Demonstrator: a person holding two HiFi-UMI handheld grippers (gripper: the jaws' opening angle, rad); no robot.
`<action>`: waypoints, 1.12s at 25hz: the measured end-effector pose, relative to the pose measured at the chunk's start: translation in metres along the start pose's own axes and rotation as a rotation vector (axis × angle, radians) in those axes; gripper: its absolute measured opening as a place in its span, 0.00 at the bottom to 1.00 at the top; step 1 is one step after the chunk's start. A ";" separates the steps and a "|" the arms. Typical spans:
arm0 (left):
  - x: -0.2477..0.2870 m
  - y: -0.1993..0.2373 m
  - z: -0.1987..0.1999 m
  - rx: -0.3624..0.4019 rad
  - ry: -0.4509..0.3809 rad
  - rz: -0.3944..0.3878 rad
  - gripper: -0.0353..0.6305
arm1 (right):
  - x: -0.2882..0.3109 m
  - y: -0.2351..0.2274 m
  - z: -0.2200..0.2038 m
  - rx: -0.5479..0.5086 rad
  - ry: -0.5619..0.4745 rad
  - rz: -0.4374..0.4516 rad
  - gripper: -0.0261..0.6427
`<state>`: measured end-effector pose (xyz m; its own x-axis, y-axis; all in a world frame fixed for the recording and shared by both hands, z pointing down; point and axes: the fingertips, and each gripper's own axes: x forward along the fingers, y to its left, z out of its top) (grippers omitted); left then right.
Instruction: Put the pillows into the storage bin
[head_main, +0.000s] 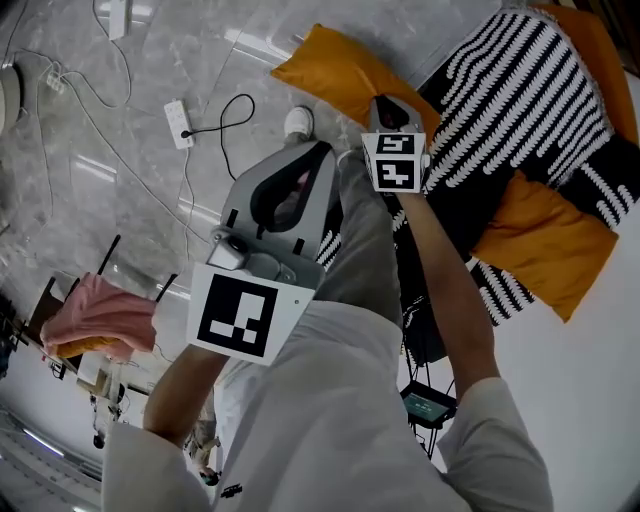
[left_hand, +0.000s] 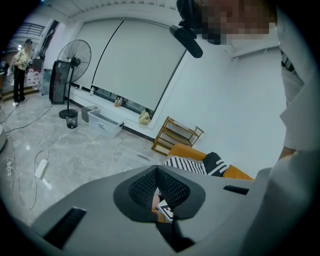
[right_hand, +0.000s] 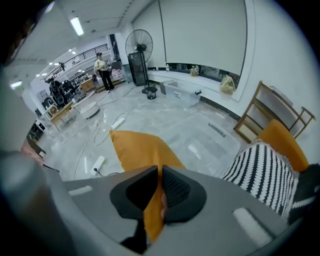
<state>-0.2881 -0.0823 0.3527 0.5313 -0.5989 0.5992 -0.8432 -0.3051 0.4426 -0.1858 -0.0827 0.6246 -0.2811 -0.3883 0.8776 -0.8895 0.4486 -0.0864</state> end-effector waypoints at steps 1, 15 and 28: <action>-0.001 0.004 0.001 -0.002 -0.003 0.003 0.06 | 0.002 0.002 0.004 -0.012 -0.006 -0.014 0.07; -0.011 0.017 0.002 -0.009 -0.007 -0.001 0.06 | -0.005 0.007 0.008 -0.018 -0.012 0.004 0.06; -0.004 -0.021 -0.003 0.040 0.004 -0.045 0.06 | -0.045 -0.013 -0.003 0.003 -0.081 -0.036 0.07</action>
<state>-0.2721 -0.0712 0.3435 0.5693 -0.5805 0.5821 -0.8208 -0.3611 0.4427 -0.1601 -0.0685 0.5876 -0.2772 -0.4679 0.8392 -0.9005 0.4311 -0.0571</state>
